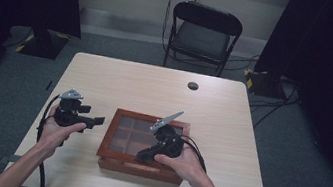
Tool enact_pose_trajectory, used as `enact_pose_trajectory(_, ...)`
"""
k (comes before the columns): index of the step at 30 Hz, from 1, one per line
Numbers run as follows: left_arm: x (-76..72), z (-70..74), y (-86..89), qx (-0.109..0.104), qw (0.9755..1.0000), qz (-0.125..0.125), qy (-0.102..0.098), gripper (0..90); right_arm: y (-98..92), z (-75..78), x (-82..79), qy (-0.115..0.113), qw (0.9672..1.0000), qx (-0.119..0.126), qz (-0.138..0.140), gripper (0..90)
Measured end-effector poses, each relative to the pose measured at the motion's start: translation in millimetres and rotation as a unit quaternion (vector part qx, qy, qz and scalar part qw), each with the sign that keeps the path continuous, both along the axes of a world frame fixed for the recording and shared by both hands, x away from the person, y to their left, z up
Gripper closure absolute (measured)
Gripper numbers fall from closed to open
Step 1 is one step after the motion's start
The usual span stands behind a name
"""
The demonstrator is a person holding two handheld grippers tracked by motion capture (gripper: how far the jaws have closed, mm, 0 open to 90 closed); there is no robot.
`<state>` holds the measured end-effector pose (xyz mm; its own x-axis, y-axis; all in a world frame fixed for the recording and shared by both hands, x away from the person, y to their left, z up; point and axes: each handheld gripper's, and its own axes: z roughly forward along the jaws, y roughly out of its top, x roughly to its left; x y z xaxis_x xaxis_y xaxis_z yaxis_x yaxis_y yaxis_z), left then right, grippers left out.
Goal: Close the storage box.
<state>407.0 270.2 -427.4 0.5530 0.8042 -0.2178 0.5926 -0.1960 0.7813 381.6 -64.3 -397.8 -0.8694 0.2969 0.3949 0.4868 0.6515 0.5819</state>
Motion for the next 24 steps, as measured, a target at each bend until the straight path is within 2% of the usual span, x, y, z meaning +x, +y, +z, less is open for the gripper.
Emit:
enact_pose_trajectory(3,0.5,-0.6,0.9,0.000,1.0000,0.001,0.004,18.1,-1.1,-5.5,0.6,0.008,1.0000,0.001,0.000,82.7)
enact_pose_trajectory(7,0.5,-0.7,1.4,0.001,1.0000,0.000,0.003,18.1,0.3,-17.0,1.0,0.021,0.9997,-0.013,0.003,82.8)
enact_pose_trajectory(15,0.6,-1.1,2.4,0.004,1.0000,0.000,0.005,18.1,0.8,-26.3,0.8,0.025,0.9992,-0.029,0.009,82.8)
enact_pose_trajectory(20,1.5,-2.8,1.3,0.004,1.0000,0.002,0.008,18.2,-2.1,-27.2,1.7,0.032,0.9992,-0.024,0.008,82.5)
enact_pose_trajectory(22,2.2,-3.4,1.2,0.005,0.9999,0.001,0.010,18.2,-3.0,-27.3,2.6,0.040,0.9990,-0.019,0.000,77.6)
enact_pose_trajectory(24,2.3,-3.2,1.2,0.006,0.9999,0.002,0.011,18.1,-5.3,-24.1,3.7,0.035,0.9993,-0.004,-0.008,69.1)
